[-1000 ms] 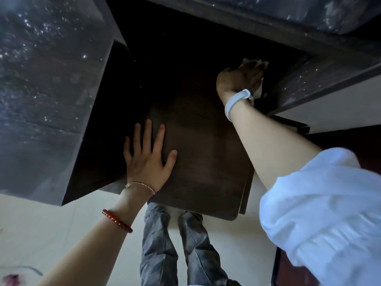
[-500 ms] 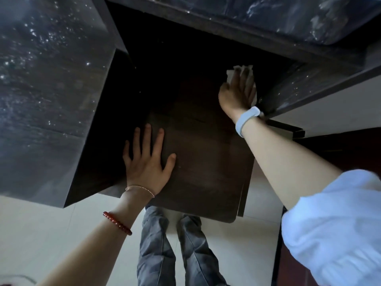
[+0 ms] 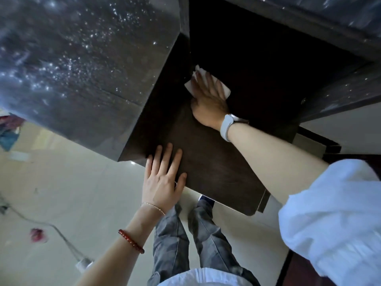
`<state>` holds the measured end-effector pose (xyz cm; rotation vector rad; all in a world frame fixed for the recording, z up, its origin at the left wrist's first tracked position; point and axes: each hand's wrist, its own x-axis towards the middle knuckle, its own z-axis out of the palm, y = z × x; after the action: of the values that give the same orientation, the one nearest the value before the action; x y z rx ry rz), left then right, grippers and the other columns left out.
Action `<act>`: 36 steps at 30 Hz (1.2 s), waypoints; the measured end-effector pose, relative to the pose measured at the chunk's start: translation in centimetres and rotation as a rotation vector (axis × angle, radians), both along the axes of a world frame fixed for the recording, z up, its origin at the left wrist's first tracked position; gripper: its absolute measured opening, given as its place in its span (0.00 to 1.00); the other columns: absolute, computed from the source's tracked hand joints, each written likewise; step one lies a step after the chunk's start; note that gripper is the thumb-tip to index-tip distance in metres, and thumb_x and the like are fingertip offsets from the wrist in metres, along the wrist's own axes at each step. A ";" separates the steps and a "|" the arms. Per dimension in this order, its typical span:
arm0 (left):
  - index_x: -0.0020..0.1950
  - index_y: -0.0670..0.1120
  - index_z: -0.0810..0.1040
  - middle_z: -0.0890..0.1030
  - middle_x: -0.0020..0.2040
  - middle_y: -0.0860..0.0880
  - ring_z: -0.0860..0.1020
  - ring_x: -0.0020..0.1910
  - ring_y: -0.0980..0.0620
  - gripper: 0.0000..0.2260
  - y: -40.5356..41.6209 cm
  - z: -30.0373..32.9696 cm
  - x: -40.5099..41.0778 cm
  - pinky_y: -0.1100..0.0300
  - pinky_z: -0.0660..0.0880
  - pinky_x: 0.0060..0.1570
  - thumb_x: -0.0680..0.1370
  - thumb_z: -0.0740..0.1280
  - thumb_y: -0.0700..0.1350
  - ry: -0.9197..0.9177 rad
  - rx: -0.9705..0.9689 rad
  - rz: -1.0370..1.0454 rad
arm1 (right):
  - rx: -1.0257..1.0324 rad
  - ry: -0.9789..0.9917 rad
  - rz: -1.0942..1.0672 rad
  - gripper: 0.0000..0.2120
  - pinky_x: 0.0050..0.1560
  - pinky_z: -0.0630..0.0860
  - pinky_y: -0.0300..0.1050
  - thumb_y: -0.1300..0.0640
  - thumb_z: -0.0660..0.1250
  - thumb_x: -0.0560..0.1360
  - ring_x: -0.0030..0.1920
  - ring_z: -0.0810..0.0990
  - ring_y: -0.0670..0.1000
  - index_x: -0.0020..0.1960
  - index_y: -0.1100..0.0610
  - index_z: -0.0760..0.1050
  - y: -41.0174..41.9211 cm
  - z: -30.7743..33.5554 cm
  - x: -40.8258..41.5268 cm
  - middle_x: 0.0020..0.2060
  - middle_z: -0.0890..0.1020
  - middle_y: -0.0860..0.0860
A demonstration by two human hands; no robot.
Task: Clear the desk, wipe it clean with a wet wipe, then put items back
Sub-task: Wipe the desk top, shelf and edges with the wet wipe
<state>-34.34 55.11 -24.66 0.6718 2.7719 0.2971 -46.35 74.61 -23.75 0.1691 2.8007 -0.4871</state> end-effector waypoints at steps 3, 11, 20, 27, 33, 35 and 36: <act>0.71 0.48 0.60 0.65 0.72 0.42 0.54 0.73 0.43 0.24 -1.2 0.5 1.1 0.49 0.50 0.71 0.76 0.53 0.53 -0.026 -0.004 0.023 | 0.025 0.059 0.148 0.28 0.71 0.34 0.49 0.56 0.51 0.78 0.74 0.39 0.52 0.75 0.54 0.43 -2.7 -0.1 2.8 0.76 0.44 0.50; 0.73 0.49 0.56 0.59 0.74 0.43 0.48 0.72 0.44 0.25 -4.0 1.8 3.1 0.40 0.55 0.68 0.76 0.49 0.53 -0.141 -0.079 0.097 | -0.091 0.115 0.505 0.25 0.70 0.43 0.50 0.56 0.48 0.75 0.73 0.57 0.56 0.72 0.53 0.59 -5.9 -1.0 12.7 0.73 0.62 0.52; 0.74 0.53 0.44 0.42 0.76 0.48 0.37 0.74 0.46 0.26 -5.6 2.5 2.0 0.49 0.41 0.72 0.80 0.52 0.52 -0.238 -0.122 0.029 | -0.039 0.125 -0.403 0.28 0.71 0.40 0.57 0.54 0.46 0.73 0.74 0.46 0.59 0.74 0.55 0.54 -6.7 -0.9 14.7 0.75 0.54 0.56; 0.74 0.48 0.53 0.48 0.77 0.45 0.43 0.75 0.44 0.27 -11.1 2.0 0.8 0.44 0.46 0.72 0.77 0.58 0.49 -0.222 -0.054 0.200 | -0.106 0.187 -0.150 0.30 0.70 0.48 0.56 0.63 0.46 0.70 0.73 0.55 0.58 0.72 0.58 0.59 -17.6 -1.2 15.1 0.72 0.63 0.55; 0.74 0.49 0.54 0.50 0.76 0.45 0.44 0.75 0.45 0.26 -15.7 2.4 -0.1 0.44 0.46 0.72 0.78 0.58 0.49 -0.241 0.002 0.220 | -0.064 0.322 -0.275 0.27 0.67 0.58 0.45 0.73 0.51 0.67 0.65 0.68 0.60 0.65 0.64 0.69 -19.8 -1.3 14.3 0.64 0.74 0.58; 0.73 0.49 0.54 0.50 0.76 0.45 0.44 0.75 0.45 0.26 -17.0 2.7 -0.8 0.44 0.46 0.71 0.78 0.58 0.48 -0.238 0.024 0.196 | -0.070 0.346 -0.322 0.28 0.65 0.60 0.44 0.78 0.55 0.65 0.63 0.70 0.60 0.62 0.65 0.72 -20.3 -1.2 13.9 0.61 0.77 0.59; 0.73 0.49 0.54 0.51 0.76 0.45 0.45 0.75 0.45 0.26 -17.6 3.1 -1.3 0.45 0.46 0.71 0.78 0.58 0.48 -0.233 0.038 0.186 | -0.084 0.342 -0.347 0.27 0.64 0.64 0.45 0.79 0.56 0.64 0.62 0.71 0.60 0.61 0.65 0.73 -20.7 -0.8 13.6 0.60 0.77 0.60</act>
<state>-35.63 37.50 -21.60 0.3616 2.6115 0.4368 -32.79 53.88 -24.50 0.6147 3.0847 -0.7772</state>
